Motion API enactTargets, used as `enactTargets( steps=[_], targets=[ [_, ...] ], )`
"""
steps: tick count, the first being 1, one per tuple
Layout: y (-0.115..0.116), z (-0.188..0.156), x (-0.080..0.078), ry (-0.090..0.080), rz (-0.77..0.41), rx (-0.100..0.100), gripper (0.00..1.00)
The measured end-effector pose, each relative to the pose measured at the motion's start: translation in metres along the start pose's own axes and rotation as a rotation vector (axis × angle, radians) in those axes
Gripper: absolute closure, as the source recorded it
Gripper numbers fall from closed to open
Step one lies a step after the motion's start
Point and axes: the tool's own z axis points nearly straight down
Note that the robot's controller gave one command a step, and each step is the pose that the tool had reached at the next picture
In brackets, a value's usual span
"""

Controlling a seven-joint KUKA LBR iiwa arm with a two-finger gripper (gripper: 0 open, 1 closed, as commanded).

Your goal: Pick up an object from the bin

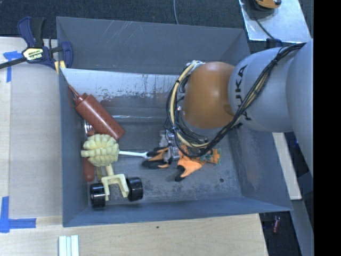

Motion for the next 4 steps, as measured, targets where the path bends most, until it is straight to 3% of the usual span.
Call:
enactTargets(
  steps=[1, 2, 3, 4],
  targets=[
    [-0.005, -0.062, -0.004, -0.003, -0.007, 0.000, 1.00],
    [-0.005, -0.062, -0.004, -0.003, -0.007, 0.000, 1.00],
    [-0.014, -0.137, -0.002, -0.006, -0.032, 0.001, 1.00],
    [-0.014, -0.137, -0.002, -0.006, -0.032, 0.000, 1.00]
  ],
)
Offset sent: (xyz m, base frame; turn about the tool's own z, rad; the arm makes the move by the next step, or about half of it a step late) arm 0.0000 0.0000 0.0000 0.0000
